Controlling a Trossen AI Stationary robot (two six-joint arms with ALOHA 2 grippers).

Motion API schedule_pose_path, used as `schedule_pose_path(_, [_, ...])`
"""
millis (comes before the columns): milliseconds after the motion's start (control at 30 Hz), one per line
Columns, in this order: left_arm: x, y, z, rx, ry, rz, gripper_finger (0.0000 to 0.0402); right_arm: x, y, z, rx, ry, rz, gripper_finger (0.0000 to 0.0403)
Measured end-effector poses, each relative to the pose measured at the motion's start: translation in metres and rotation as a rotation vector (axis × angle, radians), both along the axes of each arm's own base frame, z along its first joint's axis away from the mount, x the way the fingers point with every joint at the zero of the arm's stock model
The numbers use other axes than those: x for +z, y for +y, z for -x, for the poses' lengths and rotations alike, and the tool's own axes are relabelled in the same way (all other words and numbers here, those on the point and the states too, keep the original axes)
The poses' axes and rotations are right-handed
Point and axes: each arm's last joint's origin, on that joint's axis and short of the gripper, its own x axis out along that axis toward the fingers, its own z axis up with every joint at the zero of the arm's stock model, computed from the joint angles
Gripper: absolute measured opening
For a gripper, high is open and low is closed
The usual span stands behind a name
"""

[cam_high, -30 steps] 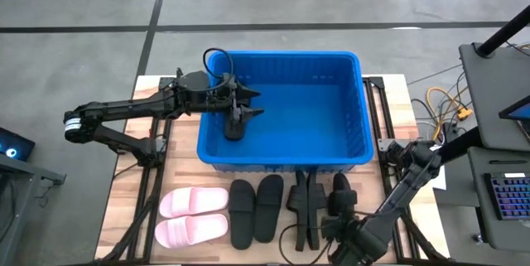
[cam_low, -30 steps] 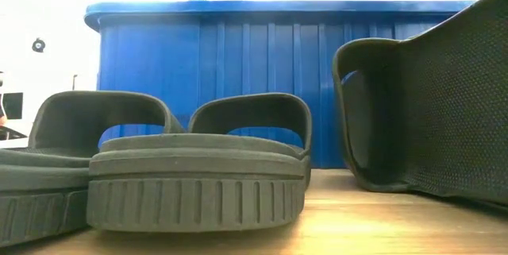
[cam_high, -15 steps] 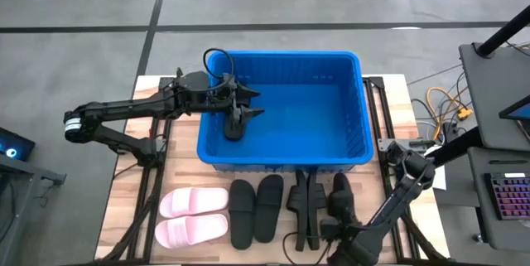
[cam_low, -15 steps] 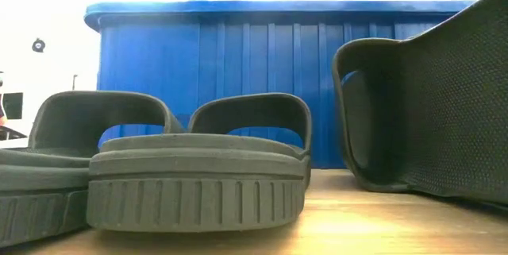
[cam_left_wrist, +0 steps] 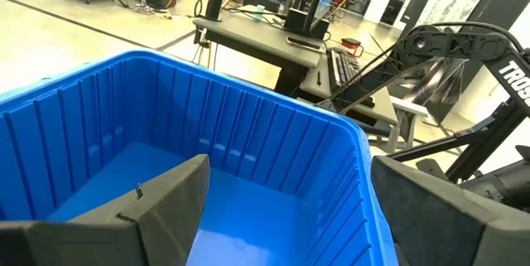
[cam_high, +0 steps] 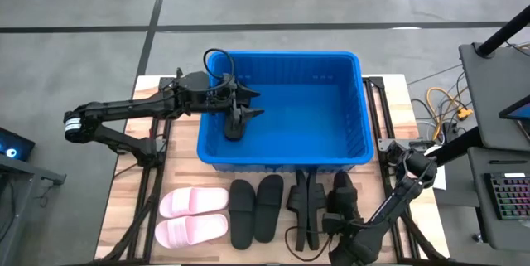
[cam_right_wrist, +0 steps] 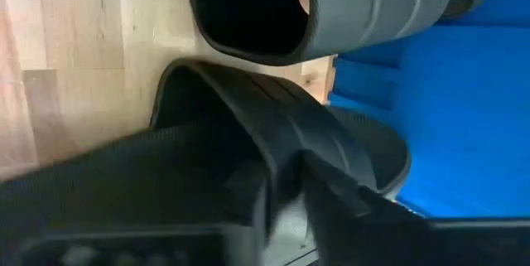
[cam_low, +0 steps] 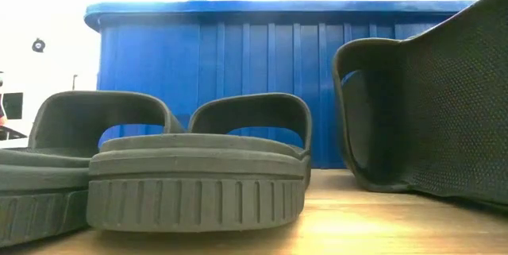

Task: Pick and place slides into bin
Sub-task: Put the black slide into the blue organizer bin

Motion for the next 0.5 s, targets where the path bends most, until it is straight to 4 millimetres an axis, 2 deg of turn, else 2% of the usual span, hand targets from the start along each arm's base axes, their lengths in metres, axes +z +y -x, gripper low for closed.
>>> schedule_pose_path(100, [0.000,0.000,0.000,0.000,0.001,0.000,0.0320,0.000,0.000,0.001,0.001,0.004,0.003,0.0019])
schedule_pose_path(333, [-0.001,0.000,0.000,0.000,0.002,-0.001,0.0320,0.002,0.001,0.004,-0.009,0.044,-0.041,0.0012])
schedule_pose_path(500, [-0.001,0.000,0.000,0.000,0.002,-0.001,0.0320,0.019,-0.001,0.011,-0.037,0.027,-0.110,0.0012])
